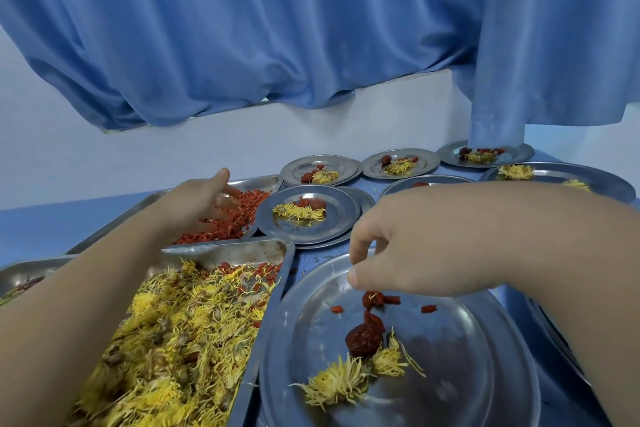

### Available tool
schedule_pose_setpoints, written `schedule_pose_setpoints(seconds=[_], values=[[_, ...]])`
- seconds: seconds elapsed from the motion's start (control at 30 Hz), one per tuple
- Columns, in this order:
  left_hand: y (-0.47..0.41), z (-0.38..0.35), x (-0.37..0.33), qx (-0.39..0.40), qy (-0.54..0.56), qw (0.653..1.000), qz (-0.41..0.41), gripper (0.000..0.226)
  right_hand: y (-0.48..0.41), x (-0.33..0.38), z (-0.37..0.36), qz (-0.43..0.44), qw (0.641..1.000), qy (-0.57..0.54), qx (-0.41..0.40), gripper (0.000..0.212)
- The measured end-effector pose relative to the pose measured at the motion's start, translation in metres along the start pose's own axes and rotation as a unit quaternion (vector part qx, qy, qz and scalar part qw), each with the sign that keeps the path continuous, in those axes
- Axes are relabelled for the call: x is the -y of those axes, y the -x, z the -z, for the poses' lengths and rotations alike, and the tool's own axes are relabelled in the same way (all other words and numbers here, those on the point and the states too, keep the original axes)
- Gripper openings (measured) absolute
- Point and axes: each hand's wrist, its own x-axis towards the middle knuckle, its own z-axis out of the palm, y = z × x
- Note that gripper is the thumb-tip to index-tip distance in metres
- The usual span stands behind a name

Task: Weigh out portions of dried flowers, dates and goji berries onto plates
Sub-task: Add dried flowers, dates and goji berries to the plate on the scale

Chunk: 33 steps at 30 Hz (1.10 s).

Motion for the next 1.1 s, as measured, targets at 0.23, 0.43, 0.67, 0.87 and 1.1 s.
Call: schedule_pose_setpoints(seconds=[0.23, 0.43, 0.67, 0.87, 1.1], values=[[0.068, -0.013, -0.029, 0.071, 0.193, 0.976, -0.07, 0.048, 0.011, 0.011, 0.005, 0.018, 1.0, 0.022, 0.013, 0.034], [0.143, -0.038, -0.047, 0.157, 0.334, 0.927, -0.069, 0.051, 0.031, 0.016, 0.015, 0.033, 0.999, 0.023, -0.035, 0.026], [0.194, -0.052, -0.053, 0.171, 0.381, 0.907, -0.055, 0.05, 0.067, 0.013, -0.008, 0.038, 0.992, -0.026, -0.113, 0.028], [0.22, -0.069, -0.061, 0.086, 0.402, 0.91, -0.062, 0.041, 0.099, -0.012, -0.045, -0.036, 0.944, -0.244, -0.219, 0.007], [0.245, -0.094, -0.045, -0.047, 0.417, 0.905, -0.066, 0.034, 0.129, -0.037, -0.101, -0.119, 0.898, -0.342, -0.249, 0.018]])
